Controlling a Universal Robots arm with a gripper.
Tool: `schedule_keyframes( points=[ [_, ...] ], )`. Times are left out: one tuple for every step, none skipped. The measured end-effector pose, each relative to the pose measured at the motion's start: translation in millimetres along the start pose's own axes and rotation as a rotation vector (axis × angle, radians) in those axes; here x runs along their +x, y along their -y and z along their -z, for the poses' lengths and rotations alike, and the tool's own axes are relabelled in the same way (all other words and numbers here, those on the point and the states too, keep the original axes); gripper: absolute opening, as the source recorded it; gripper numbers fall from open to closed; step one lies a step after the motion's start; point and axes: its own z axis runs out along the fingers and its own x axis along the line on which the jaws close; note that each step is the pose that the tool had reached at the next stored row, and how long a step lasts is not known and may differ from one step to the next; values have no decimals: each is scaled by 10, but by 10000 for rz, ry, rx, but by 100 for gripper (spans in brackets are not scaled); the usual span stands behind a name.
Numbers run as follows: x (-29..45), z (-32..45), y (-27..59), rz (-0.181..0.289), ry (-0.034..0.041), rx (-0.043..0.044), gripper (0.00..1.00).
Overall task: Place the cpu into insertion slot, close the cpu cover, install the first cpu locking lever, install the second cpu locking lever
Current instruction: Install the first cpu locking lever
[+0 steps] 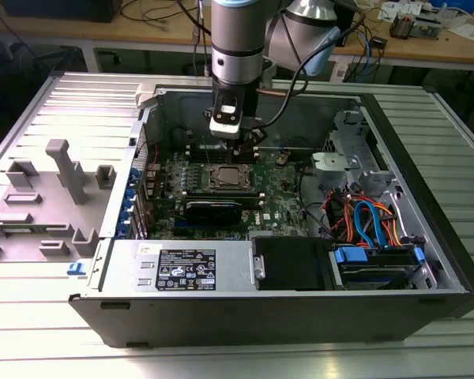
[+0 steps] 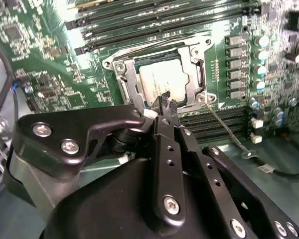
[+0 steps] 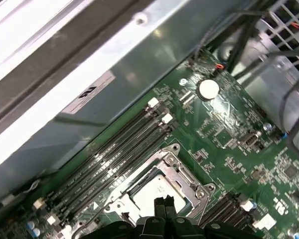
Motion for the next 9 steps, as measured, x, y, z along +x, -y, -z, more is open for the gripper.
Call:
schedule_keyframes(
  points=[
    [0, 0, 0, 181, -2, -5, 11],
    [0, 0, 0, 490, -4, -12, 11],
    [0, 0, 0, 681, -4, -16, 11],
    [0, 0, 0, 861, -6, -21, 11],
    [0, 0, 0, 1161, -8, -27, 11],
    [0, 0, 0, 1461, -10, -35, 11],
    [0, 0, 0, 1694, -11, -40, 11],
    [0, 0, 0, 1879, -12, -44, 11],
    [0, 0, 0, 2147, -14, -51, 11]
  ],
)
